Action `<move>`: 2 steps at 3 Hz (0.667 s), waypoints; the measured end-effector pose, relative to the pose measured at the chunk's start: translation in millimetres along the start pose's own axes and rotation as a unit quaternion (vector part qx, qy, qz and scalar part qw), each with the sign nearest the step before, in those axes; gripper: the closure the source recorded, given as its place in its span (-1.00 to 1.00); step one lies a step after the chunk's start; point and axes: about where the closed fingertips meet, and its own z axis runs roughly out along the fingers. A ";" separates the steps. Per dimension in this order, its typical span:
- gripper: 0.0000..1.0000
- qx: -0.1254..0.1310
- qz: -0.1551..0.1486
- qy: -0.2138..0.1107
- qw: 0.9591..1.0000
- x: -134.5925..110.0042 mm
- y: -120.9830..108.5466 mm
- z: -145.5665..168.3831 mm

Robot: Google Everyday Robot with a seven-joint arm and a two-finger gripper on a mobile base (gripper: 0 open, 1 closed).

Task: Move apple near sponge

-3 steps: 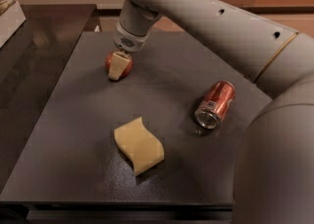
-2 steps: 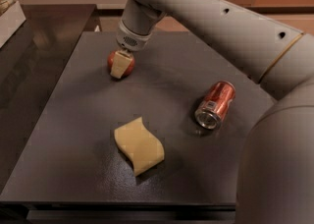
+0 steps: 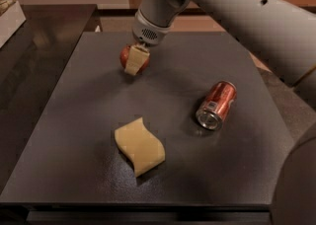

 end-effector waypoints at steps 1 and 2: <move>1.00 -0.013 -0.006 0.005 1.000 21.5 18.8 -16.6; 1.00 -0.031 -0.009 0.011 0.999 44.8 46.7 -24.7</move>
Offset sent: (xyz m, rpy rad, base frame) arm -0.0899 -0.0734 -0.0159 -0.0438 0.0937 0.0612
